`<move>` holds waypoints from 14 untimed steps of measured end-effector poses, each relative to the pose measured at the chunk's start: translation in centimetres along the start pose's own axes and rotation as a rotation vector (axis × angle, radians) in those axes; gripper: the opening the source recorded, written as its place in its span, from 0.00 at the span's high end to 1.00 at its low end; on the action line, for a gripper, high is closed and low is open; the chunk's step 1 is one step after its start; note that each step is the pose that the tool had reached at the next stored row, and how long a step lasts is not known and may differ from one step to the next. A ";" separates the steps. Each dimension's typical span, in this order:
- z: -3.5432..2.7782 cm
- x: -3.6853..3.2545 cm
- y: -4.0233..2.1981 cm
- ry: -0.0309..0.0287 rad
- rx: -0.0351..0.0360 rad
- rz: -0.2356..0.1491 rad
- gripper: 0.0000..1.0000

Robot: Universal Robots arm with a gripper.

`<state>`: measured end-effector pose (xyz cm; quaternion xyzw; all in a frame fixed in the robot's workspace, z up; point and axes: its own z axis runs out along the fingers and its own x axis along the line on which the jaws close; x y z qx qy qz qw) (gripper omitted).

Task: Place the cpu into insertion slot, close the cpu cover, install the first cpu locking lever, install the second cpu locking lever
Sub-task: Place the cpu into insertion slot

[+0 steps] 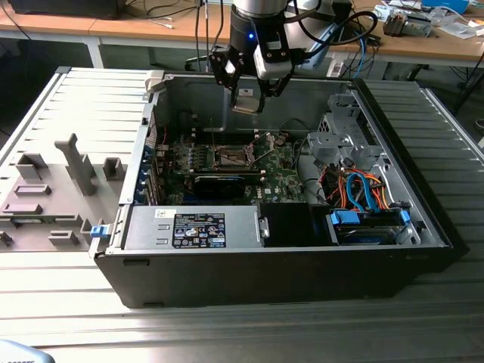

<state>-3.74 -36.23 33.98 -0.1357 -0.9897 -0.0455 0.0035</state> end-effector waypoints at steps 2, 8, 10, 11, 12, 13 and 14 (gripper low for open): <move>0.00 0.00 0.00 -0.0001 0.0000 0.001 0.46; 0.02 0.00 0.00 -0.0006 -0.0002 0.006 0.46; 0.02 0.00 0.00 -0.0007 -0.0002 0.008 0.46; 0.03 0.00 0.00 -0.0008 -0.0002 0.008 0.46; 0.03 0.00 0.00 -0.0009 -0.0003 0.009 0.46; 0.03 0.00 0.00 -0.0009 -0.0003 0.010 0.46; 0.03 0.00 0.00 -0.0010 -0.0002 0.010 0.46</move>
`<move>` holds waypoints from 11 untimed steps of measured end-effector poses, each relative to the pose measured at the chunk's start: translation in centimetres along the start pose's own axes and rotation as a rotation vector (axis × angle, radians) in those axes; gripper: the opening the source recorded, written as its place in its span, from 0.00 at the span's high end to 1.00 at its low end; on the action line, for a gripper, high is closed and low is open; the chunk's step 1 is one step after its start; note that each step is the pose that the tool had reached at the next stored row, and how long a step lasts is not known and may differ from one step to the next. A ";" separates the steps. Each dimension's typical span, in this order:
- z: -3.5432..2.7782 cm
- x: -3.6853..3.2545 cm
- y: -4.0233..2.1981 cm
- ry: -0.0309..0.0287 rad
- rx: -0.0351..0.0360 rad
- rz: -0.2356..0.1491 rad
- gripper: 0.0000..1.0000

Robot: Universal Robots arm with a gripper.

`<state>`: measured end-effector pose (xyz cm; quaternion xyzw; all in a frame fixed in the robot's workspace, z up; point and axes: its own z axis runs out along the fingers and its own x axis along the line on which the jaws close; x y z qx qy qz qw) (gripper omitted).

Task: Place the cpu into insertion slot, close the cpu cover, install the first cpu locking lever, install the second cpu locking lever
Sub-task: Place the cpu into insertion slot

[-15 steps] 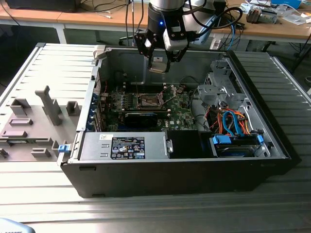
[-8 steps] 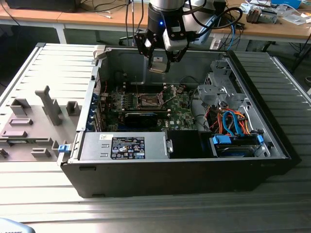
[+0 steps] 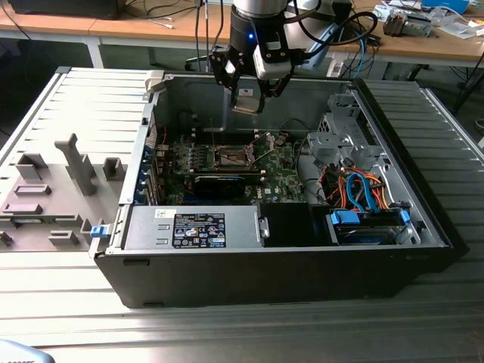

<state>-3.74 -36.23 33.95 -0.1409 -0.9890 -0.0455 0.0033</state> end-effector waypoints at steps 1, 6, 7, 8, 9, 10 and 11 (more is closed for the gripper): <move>0.00 0.00 0.00 -0.0001 0.0000 0.001 0.46; 0.02 0.00 0.00 -0.0005 -0.0001 0.006 0.46; 0.03 0.00 0.00 -0.0007 -0.0002 0.007 0.46; 0.03 0.00 0.00 -0.0008 -0.0002 0.008 0.46; 0.03 0.00 0.00 -0.0008 -0.0002 0.009 0.46; 0.04 0.00 0.00 -0.0009 -0.0003 0.010 0.46; 0.04 0.00 0.00 -0.0010 -0.0003 0.011 0.46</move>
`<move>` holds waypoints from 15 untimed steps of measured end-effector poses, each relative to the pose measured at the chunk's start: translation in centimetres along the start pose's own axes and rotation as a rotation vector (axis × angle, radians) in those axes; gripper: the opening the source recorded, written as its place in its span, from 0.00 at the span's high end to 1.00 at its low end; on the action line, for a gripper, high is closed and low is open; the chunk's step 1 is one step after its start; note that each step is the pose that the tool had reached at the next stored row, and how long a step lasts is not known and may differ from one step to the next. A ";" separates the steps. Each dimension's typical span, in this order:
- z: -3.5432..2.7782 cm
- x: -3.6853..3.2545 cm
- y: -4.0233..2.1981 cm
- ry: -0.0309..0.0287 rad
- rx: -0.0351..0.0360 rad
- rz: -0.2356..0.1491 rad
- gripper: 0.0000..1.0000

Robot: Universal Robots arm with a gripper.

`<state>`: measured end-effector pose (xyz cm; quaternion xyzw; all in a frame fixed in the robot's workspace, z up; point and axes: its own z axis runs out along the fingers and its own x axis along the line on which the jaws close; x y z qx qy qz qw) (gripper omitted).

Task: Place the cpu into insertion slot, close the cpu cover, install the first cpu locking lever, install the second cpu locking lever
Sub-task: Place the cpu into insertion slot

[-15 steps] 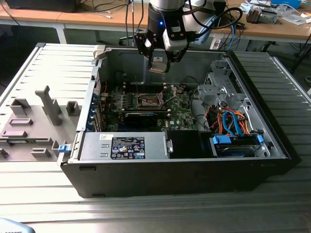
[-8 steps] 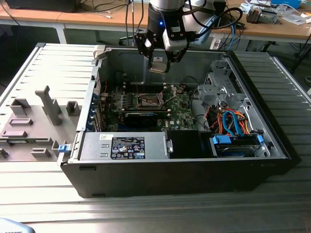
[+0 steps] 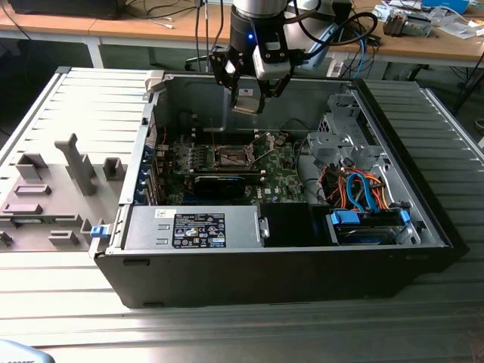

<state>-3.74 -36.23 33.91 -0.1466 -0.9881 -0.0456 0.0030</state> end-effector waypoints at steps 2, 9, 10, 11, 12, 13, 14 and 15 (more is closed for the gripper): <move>0.00 0.00 0.00 -0.0002 0.0000 0.001 0.46; 0.02 0.00 0.00 -0.0008 -0.0001 0.008 0.46; 0.02 0.00 0.00 -0.0008 -0.0001 0.009 0.46; 0.03 0.00 0.00 -0.0009 -0.0002 0.010 0.46; 0.03 0.00 0.00 -0.0010 -0.0002 0.011 0.46; 0.03 0.00 0.00 -0.0011 -0.0002 0.012 0.46; 0.03 0.00 0.00 -0.0011 -0.0002 0.012 0.46; 0.04 0.00 0.00 -0.0012 -0.0002 0.013 0.46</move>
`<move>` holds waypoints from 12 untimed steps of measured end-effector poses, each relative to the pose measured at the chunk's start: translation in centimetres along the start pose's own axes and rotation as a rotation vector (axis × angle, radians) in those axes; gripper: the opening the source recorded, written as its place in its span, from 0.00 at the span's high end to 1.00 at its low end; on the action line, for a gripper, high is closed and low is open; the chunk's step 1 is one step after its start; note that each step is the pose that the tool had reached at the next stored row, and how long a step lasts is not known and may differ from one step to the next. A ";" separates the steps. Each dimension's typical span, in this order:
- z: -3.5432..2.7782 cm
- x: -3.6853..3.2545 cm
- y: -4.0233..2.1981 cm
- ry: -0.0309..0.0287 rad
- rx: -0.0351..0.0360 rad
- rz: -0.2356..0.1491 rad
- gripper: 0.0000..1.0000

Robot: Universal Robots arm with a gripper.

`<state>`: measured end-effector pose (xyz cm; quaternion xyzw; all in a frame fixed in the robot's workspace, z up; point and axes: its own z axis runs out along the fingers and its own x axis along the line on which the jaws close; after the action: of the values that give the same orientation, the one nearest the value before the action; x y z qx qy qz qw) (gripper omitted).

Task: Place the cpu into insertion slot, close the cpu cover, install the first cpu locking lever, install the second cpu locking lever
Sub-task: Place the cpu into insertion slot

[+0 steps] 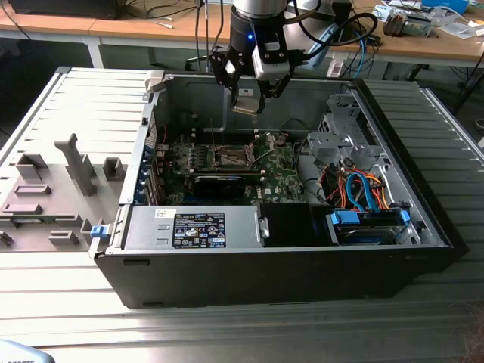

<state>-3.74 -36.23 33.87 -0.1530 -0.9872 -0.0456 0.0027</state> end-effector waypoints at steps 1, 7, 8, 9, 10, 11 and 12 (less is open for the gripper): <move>0.00 0.00 0.00 0.0000 0.0000 0.001 0.46; 0.01 0.00 0.00 -0.0004 0.0000 0.004 0.46; 0.01 0.00 0.00 -0.0004 -0.0001 0.005 0.46; 0.01 0.00 0.00 -0.0005 -0.0001 0.006 0.46; 0.01 0.00 0.00 -0.0006 -0.0001 0.007 0.46; 0.01 0.00 0.00 -0.0007 -0.0001 0.008 0.46; 0.01 0.00 0.00 -0.0007 -0.0002 0.008 0.46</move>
<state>-3.74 -36.23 33.86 -0.1571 -0.9865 -0.0456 0.0025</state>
